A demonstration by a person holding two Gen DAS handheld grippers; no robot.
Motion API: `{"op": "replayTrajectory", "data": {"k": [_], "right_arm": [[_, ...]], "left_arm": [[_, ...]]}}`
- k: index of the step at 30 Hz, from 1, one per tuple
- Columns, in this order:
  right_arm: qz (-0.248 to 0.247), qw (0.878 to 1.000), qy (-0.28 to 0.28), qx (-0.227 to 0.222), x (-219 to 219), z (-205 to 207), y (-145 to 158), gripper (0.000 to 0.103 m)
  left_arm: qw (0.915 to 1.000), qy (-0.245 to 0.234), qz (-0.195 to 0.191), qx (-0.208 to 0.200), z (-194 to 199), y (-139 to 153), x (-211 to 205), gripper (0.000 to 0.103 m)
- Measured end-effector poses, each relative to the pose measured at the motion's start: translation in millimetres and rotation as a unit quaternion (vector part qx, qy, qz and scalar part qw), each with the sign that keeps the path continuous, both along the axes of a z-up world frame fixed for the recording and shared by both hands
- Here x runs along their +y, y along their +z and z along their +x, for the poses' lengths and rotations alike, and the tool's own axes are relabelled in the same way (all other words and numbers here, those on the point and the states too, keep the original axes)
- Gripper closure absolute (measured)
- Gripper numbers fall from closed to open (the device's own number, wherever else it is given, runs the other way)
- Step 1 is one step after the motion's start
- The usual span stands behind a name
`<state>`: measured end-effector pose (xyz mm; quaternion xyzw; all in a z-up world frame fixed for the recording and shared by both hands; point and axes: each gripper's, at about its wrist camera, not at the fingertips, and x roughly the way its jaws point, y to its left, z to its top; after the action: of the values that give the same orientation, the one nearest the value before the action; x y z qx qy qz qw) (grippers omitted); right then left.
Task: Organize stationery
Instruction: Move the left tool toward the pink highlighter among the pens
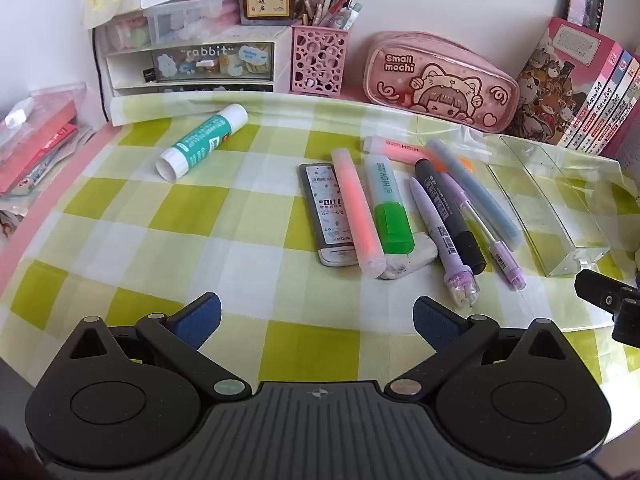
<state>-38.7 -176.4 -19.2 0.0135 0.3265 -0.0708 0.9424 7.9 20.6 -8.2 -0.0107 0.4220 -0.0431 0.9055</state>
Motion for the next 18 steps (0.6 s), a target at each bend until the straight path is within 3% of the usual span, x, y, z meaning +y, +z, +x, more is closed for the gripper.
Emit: {"op": "replayTrajectory", "data": {"k": [3,9,18], "right_arm": [[-0.004,1.0,0.006,-0.013,-10.0,-4.1,-10.2,0.001],[-0.041,0.998,-0.001,-0.052,-21.1,-0.5,-27.2,0.001],[-0.015,0.999,0.012,-0.051,-35.5,21.7,-36.8,0.001]], "left_arm": [[0.9998,-0.002,-0.001,-0.021,-1.1,-4.7,1.7,0.005],[0.9998,-0.002,-0.016,-0.015,6.1,-17.0,6.9,0.005],[0.9996,-0.011,0.004,-0.026,9.8,-28.4,5.4,0.005]]}}
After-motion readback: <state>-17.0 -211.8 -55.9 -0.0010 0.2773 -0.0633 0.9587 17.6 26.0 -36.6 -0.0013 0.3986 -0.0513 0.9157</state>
